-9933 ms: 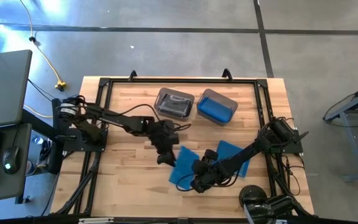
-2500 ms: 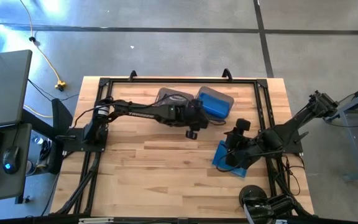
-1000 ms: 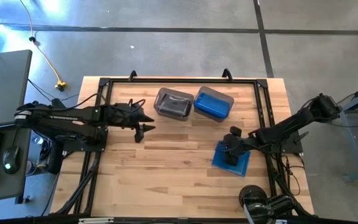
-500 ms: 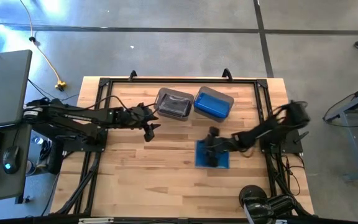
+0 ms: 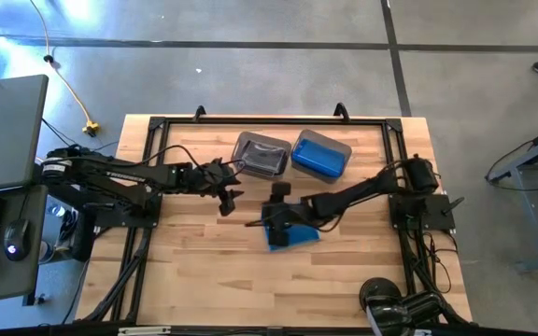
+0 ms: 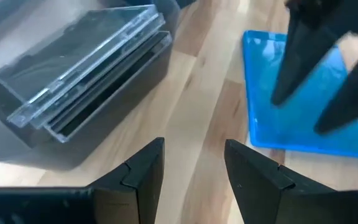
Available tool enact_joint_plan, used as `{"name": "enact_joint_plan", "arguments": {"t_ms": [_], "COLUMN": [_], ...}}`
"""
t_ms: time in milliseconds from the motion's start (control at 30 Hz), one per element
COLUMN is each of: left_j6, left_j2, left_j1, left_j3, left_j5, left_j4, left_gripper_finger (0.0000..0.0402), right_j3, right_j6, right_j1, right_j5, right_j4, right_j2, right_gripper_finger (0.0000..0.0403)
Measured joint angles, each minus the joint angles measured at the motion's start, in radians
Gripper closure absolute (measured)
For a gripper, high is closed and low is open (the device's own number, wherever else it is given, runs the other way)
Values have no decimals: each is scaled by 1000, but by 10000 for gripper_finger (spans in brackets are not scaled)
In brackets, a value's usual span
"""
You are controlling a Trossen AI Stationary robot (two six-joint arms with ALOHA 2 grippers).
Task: Pick & place jewel cases by type
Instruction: Put the blue CD case into the right black bin
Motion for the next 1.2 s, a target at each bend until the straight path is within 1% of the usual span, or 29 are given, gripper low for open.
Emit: {"name": "enact_joint_plan", "arguments": {"t_ms": [100, 167, 300, 400, 533, 733, 833, 967, 1067, 1200], "left_j6": [-11, -39, -87, -86, -86, -87, -87, -88, -90, -90], "left_j2": [0, 0, 19, 50, 113, 229, 279, 356, 422, 508], "left_j1": [0, 0, 0, 0, 0, 0, 1, 0, 0, 1], "left_j3": [0, 0, 0, 1, 0, 0, 8, 61, 108, 182], "left_j5": [36, 71, 117, 118, 118, 120, 165, 221, 212, 201], "left_j4": [1, 5, 10, 27, 116, 337, 401, 416, 412, 412], "left_gripper_finger": [235, 235, 235, 235, 235, 235, 235, 235, 235, 235], "right_j3": [81, 98, 96, 91, 50, -16, -35, -37, -37, -37], "right_j6": [99, 194, 309, 426, 586, 706, 800, 952, 1047, 1105], "right_j1": [13, 30, 94, 155, 227, 306, 336, 365, 381, 404], "right_j5": [-5, -10, -10, -11, -12, 10, 30, 26, 16, 21], "right_j4": [-286, -423, -571, -662, -698, -718, -745, -775, -770, -789], "right_j2": [-33, -39, -42, -44, -44, -44, -44, -45, -46, -46], "right_gripper_finger": [192, 192, 198, 202, 201, 201, 201, 201, 202, 202]}}
